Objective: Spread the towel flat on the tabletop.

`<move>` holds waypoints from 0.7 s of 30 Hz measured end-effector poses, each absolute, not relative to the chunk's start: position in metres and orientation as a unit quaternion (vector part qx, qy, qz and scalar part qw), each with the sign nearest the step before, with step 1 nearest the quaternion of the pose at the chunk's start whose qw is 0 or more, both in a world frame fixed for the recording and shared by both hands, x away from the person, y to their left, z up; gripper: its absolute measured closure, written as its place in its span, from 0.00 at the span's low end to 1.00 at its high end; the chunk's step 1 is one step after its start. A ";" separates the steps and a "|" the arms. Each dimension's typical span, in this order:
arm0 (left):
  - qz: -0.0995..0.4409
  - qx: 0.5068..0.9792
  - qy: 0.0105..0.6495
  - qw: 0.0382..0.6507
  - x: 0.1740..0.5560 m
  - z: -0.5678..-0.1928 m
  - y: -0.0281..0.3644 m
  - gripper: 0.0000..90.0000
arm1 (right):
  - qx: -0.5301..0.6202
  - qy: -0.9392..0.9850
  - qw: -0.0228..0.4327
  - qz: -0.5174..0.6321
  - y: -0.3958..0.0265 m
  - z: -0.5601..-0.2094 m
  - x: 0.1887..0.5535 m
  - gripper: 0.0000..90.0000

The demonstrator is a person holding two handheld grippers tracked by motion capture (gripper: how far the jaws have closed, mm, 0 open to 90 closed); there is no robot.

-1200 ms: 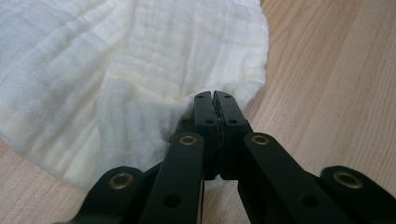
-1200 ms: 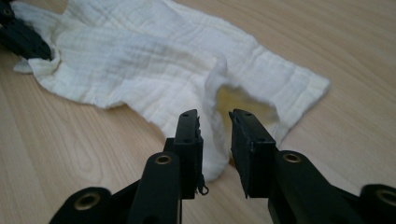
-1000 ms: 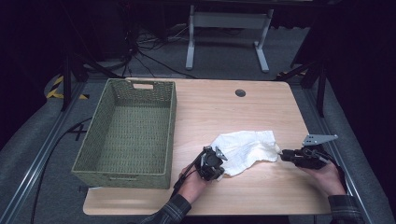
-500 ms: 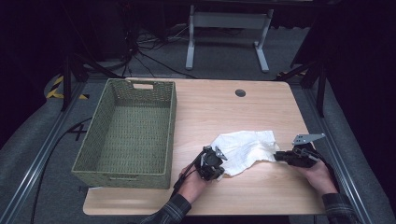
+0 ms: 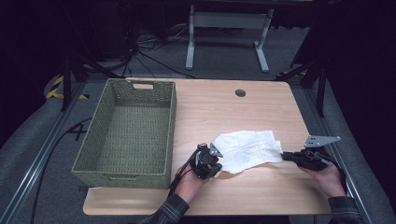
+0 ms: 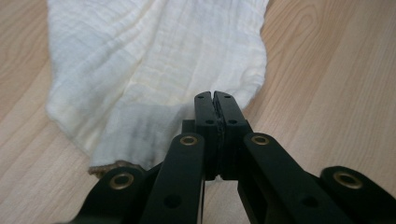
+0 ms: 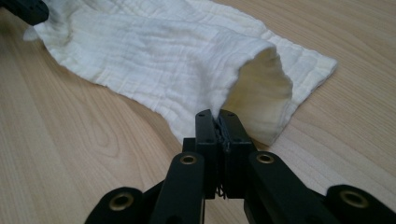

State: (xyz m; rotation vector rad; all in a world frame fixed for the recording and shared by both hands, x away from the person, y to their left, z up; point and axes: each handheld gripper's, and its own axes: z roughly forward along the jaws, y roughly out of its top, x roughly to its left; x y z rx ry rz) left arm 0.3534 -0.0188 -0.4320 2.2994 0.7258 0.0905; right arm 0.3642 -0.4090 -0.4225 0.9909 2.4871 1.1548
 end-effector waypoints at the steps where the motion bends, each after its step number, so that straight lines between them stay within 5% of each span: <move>1: 0.038 0.890 0.283 0.357 0.352 -0.430 -0.017 0.99 | 0.335 0.848 0.113 0.396 -0.409 -0.422 0.362 0.98; 21: 0.009 0.895 0.260 0.363 0.308 -0.434 -0.007 0.99 | 0.317 0.856 0.090 0.398 -0.425 -0.432 0.294 0.98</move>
